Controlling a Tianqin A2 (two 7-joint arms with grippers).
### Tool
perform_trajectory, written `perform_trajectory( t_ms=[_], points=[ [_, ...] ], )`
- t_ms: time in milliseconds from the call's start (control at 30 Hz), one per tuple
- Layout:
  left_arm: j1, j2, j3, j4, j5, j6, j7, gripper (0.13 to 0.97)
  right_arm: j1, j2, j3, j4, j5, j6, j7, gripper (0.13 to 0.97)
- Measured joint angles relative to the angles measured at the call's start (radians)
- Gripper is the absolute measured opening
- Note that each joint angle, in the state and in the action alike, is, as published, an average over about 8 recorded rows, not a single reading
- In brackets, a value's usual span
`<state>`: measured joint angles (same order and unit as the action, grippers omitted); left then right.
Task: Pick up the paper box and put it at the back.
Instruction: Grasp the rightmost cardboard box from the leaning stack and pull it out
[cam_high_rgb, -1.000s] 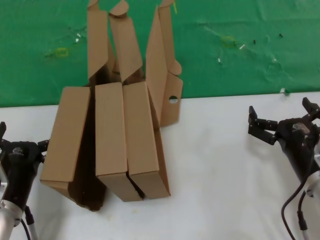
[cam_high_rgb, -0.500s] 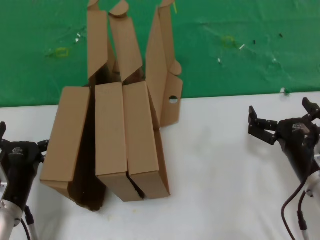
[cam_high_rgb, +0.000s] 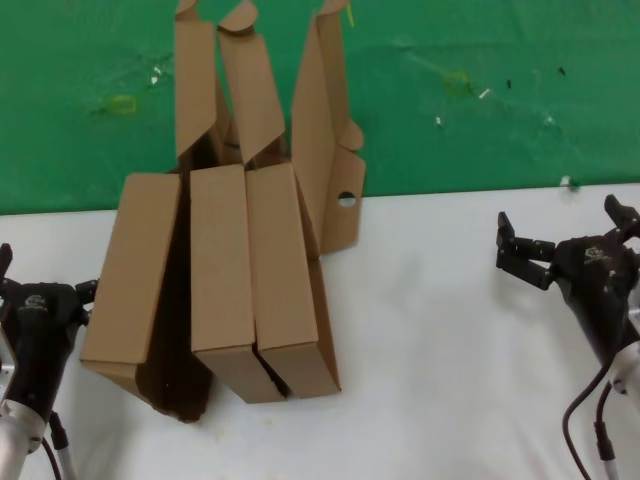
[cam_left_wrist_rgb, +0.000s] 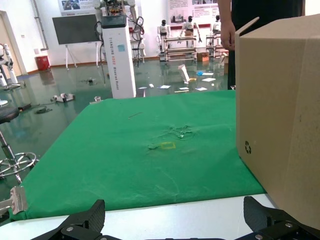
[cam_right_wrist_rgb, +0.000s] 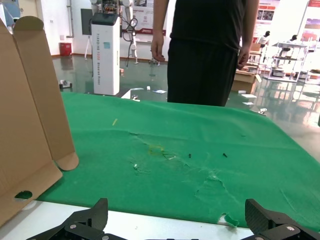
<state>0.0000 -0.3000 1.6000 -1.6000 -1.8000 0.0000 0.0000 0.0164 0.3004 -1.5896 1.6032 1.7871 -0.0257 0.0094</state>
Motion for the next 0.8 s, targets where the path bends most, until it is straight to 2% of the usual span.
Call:
perform_trajectory(
  t_ms=[800],
  points=[
    [0.0,0.0,0.0,0.0,0.0,0.0,0.0,0.966,0.0,0.0,0.0,0.0,0.0,0.0,0.0,0.966]
  ],
)
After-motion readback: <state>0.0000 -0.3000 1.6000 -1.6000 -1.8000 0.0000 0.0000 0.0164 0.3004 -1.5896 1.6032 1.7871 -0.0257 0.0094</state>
